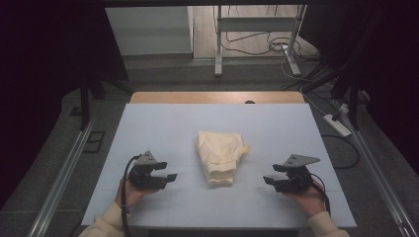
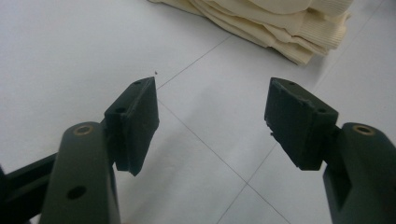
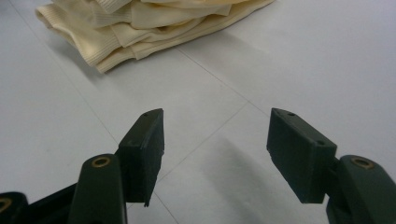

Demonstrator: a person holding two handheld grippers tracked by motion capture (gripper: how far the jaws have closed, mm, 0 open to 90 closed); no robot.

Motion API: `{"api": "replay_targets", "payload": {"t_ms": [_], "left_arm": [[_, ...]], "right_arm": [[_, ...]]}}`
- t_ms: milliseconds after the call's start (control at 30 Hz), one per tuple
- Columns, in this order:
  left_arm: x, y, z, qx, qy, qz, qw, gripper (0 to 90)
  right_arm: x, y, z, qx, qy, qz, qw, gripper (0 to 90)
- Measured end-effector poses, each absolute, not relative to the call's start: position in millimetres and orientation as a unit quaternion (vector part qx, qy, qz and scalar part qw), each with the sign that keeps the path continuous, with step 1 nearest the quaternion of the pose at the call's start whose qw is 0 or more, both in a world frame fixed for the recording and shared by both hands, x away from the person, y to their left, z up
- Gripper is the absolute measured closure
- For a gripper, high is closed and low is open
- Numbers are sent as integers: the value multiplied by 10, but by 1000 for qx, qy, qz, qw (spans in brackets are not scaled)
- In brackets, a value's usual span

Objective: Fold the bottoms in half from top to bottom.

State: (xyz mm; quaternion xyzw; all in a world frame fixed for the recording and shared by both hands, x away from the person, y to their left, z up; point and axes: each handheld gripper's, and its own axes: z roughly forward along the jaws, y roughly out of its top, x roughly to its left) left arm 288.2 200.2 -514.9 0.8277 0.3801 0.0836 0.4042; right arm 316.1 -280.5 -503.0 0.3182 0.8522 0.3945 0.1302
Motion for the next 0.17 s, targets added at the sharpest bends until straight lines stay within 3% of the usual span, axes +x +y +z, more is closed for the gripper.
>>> {"api": "replay_targets", "payload": {"t_ms": [167], "left_arm": [[2883,2007,-5150,828,380,84,404,341]], "right_arm": [[3159,-2812,-5025,320,850,398,130,368]]}}
